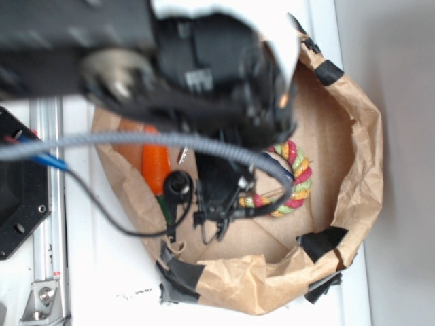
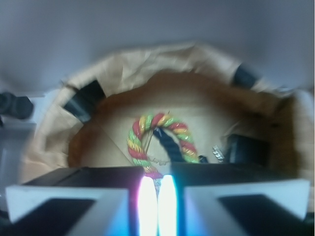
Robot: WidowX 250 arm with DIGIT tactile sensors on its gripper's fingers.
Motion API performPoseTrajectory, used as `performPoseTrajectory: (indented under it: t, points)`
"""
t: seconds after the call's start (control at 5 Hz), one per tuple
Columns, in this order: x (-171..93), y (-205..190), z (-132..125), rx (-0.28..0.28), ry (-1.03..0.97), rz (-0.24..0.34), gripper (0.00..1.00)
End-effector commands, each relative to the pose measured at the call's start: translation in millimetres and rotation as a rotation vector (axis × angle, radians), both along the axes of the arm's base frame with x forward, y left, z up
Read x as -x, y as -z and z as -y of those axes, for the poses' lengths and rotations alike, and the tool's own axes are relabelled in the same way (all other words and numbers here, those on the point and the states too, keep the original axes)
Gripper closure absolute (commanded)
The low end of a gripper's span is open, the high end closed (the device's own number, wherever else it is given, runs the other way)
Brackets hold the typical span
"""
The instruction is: Grab the multicolored rope.
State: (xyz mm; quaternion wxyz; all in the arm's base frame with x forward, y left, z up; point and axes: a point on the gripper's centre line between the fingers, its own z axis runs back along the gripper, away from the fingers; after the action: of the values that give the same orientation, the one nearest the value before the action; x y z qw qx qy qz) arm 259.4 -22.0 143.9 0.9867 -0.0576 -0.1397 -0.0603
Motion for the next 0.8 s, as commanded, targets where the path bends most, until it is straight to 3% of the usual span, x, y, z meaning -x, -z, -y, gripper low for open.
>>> performPoseTrajectory:
  t: [0.0, 0.2, 0.4, 0.6]
  points:
    - [-14.0, 69.5, 17.0, 0.013, 0.054, -0.129, 0.00]
    - [-27.2, 91.5, 32.0, 0.063, 0.051, -0.196, 0.00]
    - [-28.6, 105.3, 51.3, 0.058, 0.087, -0.236, 0.00]
    - [-25.7, 114.9, 64.4, 0.065, 0.124, -0.270, 1.00]
